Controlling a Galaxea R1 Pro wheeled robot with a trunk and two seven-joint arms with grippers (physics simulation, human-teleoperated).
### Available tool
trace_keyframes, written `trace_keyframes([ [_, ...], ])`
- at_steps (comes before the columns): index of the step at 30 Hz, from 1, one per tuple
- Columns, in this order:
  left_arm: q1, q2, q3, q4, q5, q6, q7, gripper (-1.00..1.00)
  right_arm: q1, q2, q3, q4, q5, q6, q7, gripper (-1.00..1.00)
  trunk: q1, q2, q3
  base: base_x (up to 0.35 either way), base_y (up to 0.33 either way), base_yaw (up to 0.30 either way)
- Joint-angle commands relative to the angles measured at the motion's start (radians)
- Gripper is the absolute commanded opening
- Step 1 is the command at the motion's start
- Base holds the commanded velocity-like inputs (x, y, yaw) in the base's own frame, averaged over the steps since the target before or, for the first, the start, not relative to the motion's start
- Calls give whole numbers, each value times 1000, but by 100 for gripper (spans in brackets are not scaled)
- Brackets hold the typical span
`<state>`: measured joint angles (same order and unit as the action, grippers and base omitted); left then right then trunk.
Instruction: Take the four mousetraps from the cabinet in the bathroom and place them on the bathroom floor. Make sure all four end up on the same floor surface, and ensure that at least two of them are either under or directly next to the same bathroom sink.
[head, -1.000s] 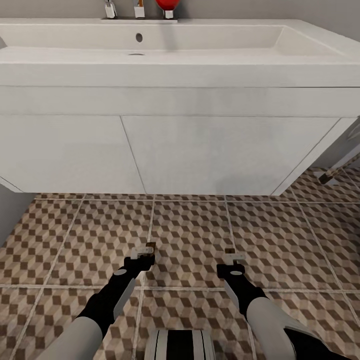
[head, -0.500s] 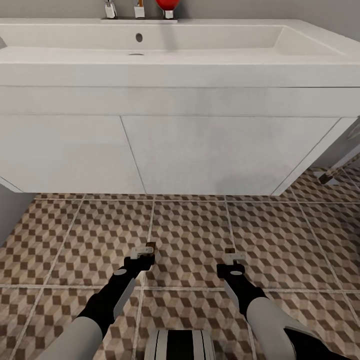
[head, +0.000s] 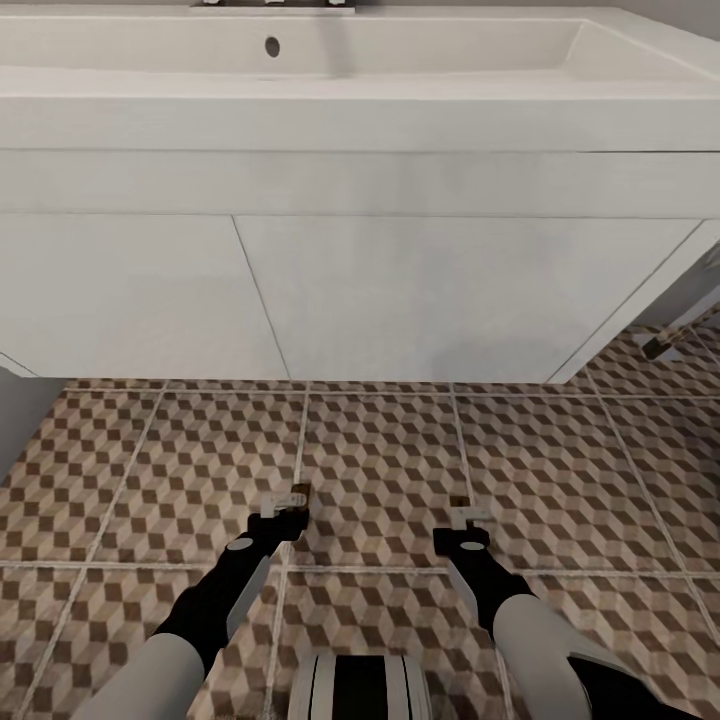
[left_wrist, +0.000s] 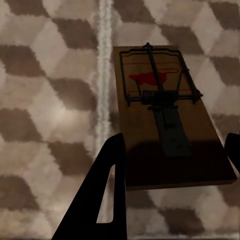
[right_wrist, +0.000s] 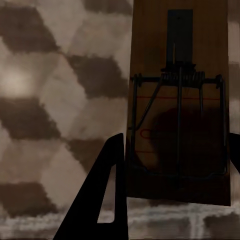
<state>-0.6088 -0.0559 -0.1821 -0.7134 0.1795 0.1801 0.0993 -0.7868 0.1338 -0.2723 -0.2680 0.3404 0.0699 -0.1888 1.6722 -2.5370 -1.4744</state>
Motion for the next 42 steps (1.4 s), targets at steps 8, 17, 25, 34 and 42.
trace_keyframes([
  [8, 0, 7, -4, -4, 9, 4, 10, -100, 0, 0, -4, -2, 9, 7, -1, -100, 3, -2, -32, 0, 0, 0],
  [17, 0, 8, -4, -4, 9, 4, 10, -100, 0, 1, -4, -2, 9, 7, -1, -100, 5, -3, -43, 0, 0, 0],
  [25, 0, 8, -4, -5, 8, 4, 10, -100, 0, 1, -4, -2, 9, 7, -1, -100, 5, -3, -43, 0, 0, 0],
  [34, 0, 8, -3, -4, 8, 4, 11, -100, 0, 1, -4, -3, 9, 7, -1, -100, 5, -3, -43, 0, 0, 0],
  [42, 0, 8, -4, -4, 8, 4, 11, -100, 0, 2, -3, -16, 9, 14, -1, -100, 5, -3, -43, 0, 0, 0],
])
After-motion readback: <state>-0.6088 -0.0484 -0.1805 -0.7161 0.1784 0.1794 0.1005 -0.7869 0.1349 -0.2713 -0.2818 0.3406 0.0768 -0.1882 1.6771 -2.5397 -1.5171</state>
